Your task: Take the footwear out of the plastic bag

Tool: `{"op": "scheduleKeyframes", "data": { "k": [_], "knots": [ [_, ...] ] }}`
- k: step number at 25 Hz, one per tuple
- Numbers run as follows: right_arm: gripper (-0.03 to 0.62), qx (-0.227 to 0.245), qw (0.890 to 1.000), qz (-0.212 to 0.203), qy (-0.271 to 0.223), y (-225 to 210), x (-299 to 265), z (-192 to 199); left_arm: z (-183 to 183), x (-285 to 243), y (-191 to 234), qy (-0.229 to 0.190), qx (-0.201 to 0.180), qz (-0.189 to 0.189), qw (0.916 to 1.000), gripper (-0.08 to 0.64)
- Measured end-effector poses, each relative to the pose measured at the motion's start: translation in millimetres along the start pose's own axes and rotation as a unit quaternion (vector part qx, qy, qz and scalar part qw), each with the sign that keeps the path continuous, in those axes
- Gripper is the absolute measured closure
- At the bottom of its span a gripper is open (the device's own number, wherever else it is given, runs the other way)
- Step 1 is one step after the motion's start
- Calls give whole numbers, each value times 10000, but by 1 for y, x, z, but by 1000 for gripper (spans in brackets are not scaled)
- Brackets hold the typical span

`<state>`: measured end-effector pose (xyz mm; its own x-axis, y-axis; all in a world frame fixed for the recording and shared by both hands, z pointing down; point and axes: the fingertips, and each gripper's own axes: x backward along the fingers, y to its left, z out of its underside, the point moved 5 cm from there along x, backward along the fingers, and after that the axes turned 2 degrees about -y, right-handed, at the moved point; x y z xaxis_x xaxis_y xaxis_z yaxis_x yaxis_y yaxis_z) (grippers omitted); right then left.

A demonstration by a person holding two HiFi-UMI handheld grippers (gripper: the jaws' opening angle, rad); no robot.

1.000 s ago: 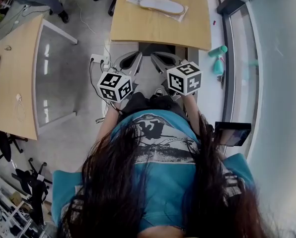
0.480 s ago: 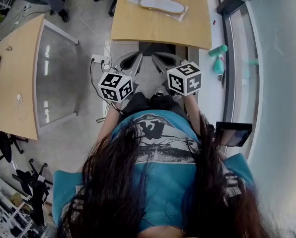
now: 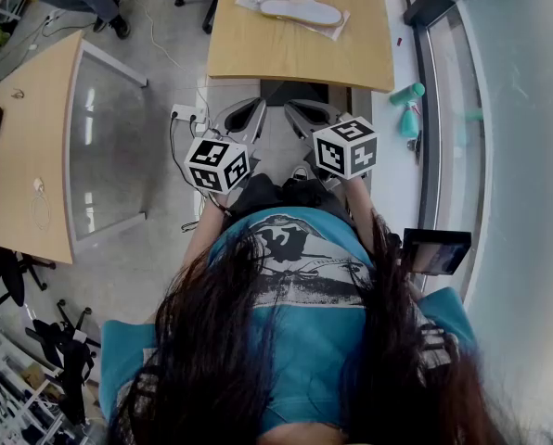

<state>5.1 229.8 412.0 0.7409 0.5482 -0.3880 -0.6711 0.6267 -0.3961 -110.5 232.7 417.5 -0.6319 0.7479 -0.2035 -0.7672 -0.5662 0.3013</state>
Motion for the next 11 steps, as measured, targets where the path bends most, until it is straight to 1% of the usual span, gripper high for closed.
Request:
{"op": "scheduleKeyframes", "data": {
  "k": [11],
  "knots": [
    [577,-90,10000,-37,4,-2,-1,2,2,0,1,-1,-12,-38,10000,557]
  ]
}}
